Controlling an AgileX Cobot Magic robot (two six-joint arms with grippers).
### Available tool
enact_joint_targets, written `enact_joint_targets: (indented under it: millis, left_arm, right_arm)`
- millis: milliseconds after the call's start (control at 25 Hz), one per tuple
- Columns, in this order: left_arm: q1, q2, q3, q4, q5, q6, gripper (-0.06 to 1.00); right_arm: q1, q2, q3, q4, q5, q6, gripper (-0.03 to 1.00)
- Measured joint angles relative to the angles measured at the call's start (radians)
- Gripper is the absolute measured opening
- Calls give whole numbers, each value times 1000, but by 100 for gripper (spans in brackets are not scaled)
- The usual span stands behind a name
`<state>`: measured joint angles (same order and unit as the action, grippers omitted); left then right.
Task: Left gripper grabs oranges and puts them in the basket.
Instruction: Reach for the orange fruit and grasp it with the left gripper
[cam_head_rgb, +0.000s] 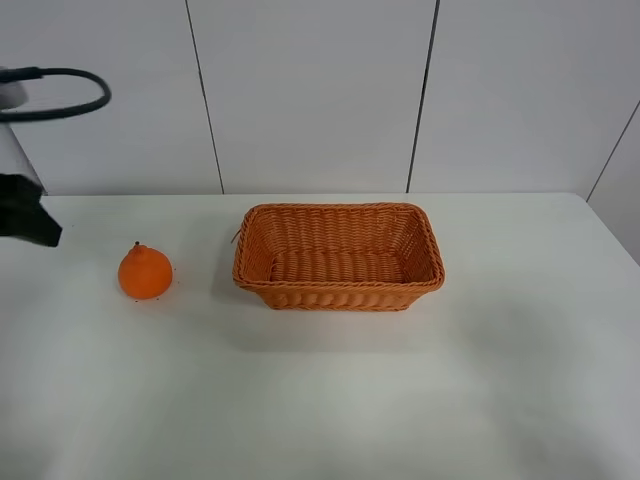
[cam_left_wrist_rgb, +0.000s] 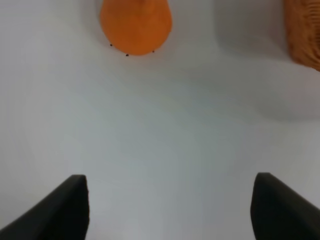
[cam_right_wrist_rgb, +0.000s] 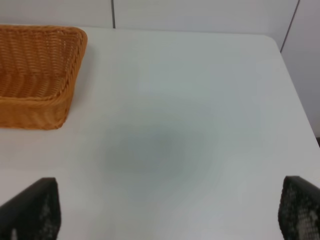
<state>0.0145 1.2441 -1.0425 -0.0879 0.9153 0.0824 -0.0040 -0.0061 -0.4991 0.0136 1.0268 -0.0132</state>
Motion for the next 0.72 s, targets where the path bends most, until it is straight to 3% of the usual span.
enact_joint_targets:
  millis: [360, 520, 720]
  left_arm:
    - [0, 516, -413, -28, -5, 1, 78]
    - [0, 658, -508, -40, -8, 4, 78]
    - [0, 773, -521, -43, -11, 4, 78]
  right_arm:
    - [0, 0, 0, 0, 0, 0, 69]
    - [0, 0, 0, 0, 0, 0, 69]
    - [0, 0, 0, 0, 0, 0, 69]
